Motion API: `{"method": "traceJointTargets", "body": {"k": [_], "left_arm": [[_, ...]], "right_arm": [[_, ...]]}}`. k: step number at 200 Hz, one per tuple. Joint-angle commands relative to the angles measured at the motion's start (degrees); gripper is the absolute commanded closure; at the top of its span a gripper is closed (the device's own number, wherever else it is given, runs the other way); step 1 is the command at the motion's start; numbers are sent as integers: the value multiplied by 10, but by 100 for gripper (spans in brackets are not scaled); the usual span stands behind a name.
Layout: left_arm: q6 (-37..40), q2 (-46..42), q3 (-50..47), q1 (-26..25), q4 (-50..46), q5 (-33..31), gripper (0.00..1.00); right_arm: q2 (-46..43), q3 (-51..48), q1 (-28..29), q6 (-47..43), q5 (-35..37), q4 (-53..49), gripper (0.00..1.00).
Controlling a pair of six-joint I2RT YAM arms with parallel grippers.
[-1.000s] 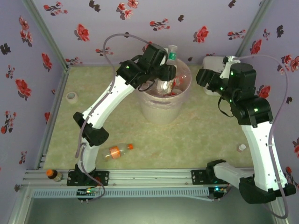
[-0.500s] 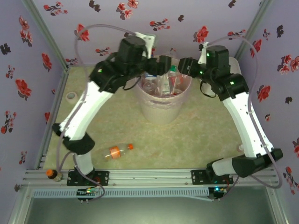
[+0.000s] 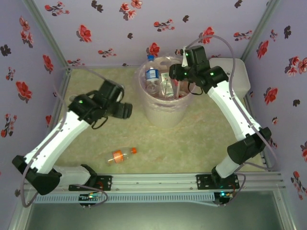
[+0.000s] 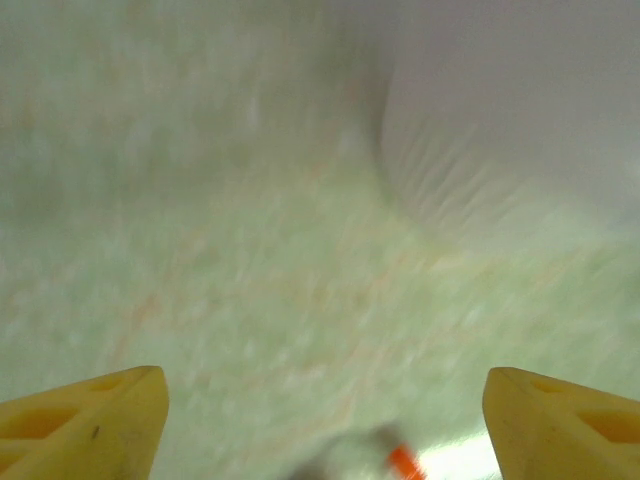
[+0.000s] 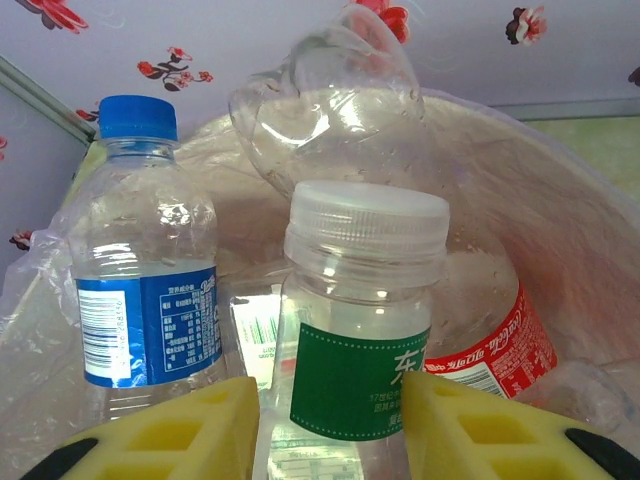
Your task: Put the plastic bottles in the bin
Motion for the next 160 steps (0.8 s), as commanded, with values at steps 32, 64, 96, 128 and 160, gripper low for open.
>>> {"method": "traceJointTargets", "body": {"k": [32,64,96,128,160], "left_arm": [[2,-9,-149,-12,-11,55,0],[-27,1,-204,-50,17,118,0],[-77,29,-239,-96,4,135,0],[-127,32,-307,-106,46,138,0],[-156,50,-338,-114,47,143,0]], "right_arm": [[-50,82,2,-15,26,-52,37],[-103,52,-10,-13,55,-57,26],[-149,4,-47,2,44,-56,24],[-172,-25,-66,12,32,-44,23],[-169,-34,-70,24,13,-23,23]]}}
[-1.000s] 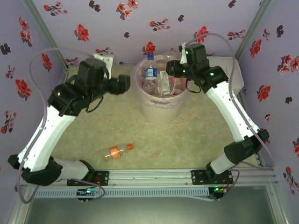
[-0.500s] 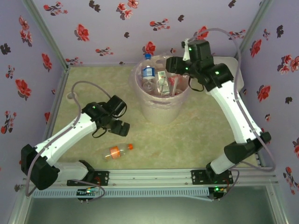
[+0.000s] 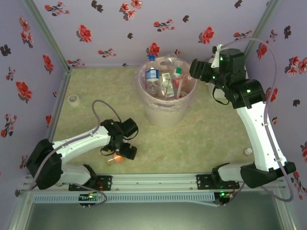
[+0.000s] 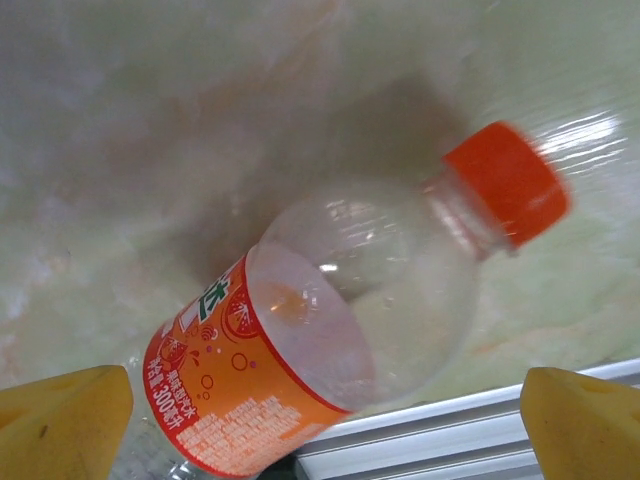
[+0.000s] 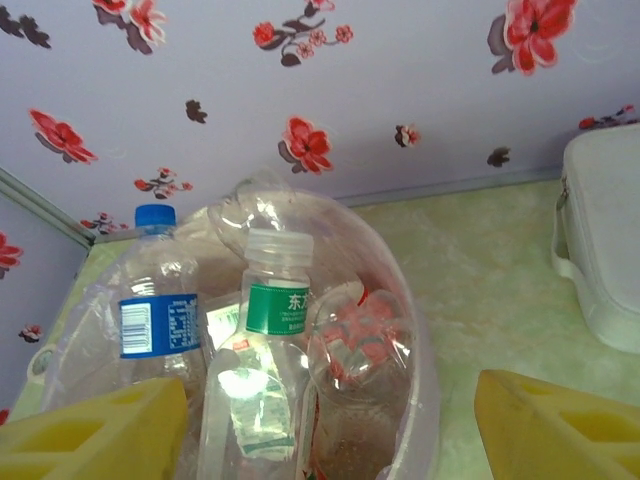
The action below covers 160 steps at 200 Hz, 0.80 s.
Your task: Put the plastic bottles in the bin
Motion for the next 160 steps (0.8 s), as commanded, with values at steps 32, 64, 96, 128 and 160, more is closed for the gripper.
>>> {"method": "traceJointTargets", "body": {"k": [32,64,96,128,160], "left_arm": [[-60,16,-34,-22,11,12,1],[-61,39,-26,-22,13,8,17],[-61,43,-8,-22,-3,3,41],[-66,31,34,-16,-41,-21,50],[-59,-11,166,16,-120,-80,51]], "right_arm": [[7,-7,-5,17,-19,27,23],[2,-16,-7,16,-19,28,24],[-9,-23,-15,15,-19,27,26],[-14,-27,-20,13,-25,26,29],[-21,-33,-23,12,-31,25,32]]}}
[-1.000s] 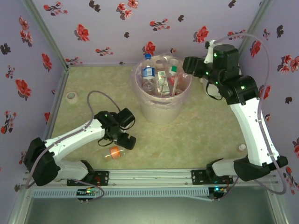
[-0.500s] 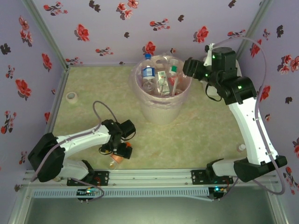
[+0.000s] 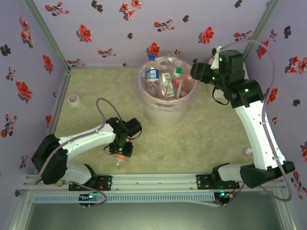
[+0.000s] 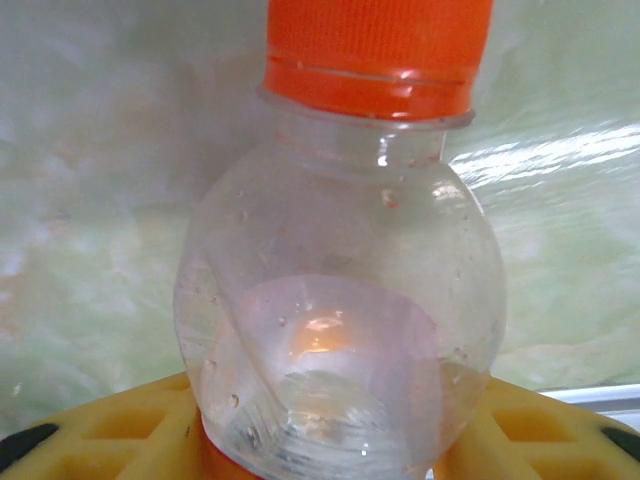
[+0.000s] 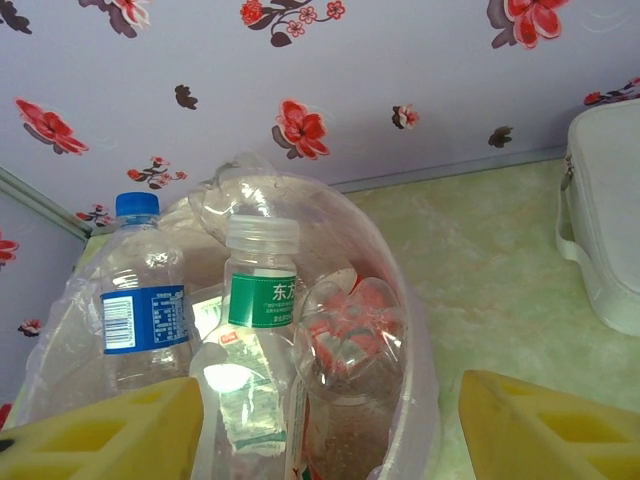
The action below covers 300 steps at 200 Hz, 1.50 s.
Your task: Put the plastic bottles in the bin
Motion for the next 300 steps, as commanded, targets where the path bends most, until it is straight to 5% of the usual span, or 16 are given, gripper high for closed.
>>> {"method": "traceJointTargets", "body": {"k": [1,51,77,135,171,199,215,255,300], "left_arm": [[-3,-48,112,27,-81,-64,51],[52,-65,441,81,-104,-110,66],[104,-26,555,81,-8,-92,69],[149,212,810,89,43,-88,70],[137,327,918,93,9,-31,71],[107,355,910,93,9,-2,71],[98,372,912,93,-11,11,65],[109,359,925,93,-14,5,19],[146,334,932,94,24,-62,15]], "right_arm": [[-19,-8,-6,8,-9,14,32],[-30,-42,-19,13,-61,47,37],[-29,-42,-21,12,-74,57,39],[-29,-55,-26,-4,-40,38,40],[-31,-44,-30,-35,8,-5,41],[-33,-58,-36,-36,8,0,42],[-28,-58,-38,-33,0,2,41],[-24,-56,-40,-34,-3,5,42],[-32,-55,-47,-37,2,-6,41]]}}
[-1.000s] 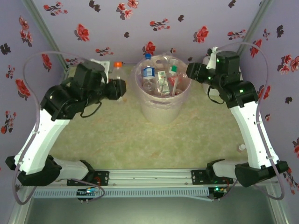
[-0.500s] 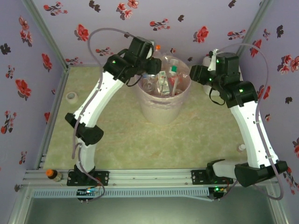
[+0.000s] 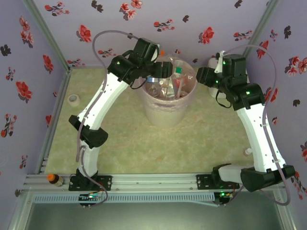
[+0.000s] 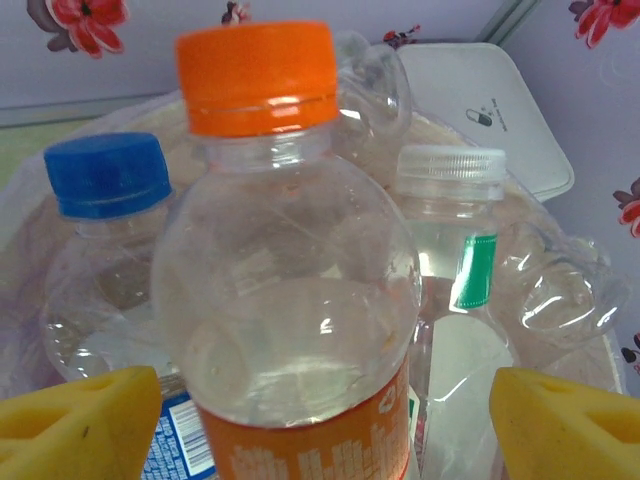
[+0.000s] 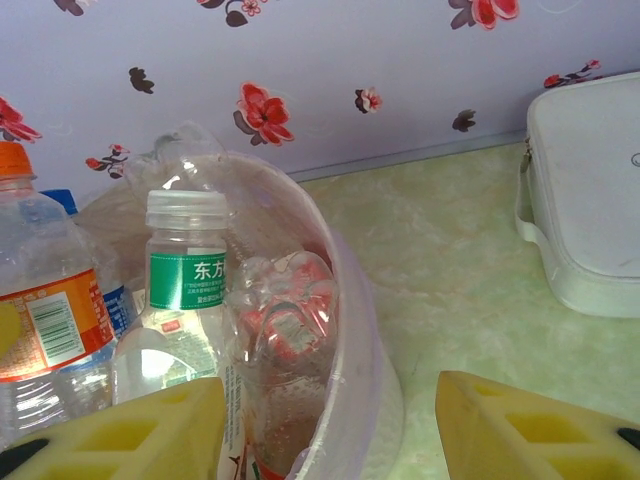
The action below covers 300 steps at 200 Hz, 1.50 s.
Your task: Put the plastic bottles in the bin
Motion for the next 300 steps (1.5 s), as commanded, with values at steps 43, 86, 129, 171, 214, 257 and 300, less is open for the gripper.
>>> {"method": "traceJointTargets", "body": {"k": [43,86,129,171,214,257,300], "left_arm": [[86,-23,39,0,6,-109,35],[110,20,43,-25,25,-88,50],[92,46,23,-27,-17,-92,67],[58,12,-95,-27,-7,-87,72],[29,-43,-218,-27,44,-72,74],[39,-62,-190,-27,40,-72,67],[71,-55,-87,-29,22,-73,50]], "right_arm": [[-15,4,-17,-24,18,-32,41],[-8,-2,-18,-14,2,-24,41],[-5,-23,-19,-1,-7,-12,43],[-3,-79,-18,54,-107,59,44],[16,-89,-18,78,-136,96,47],[39,-19,-20,51,-99,95,53],[95,30,-14,52,-120,138,49]]}}
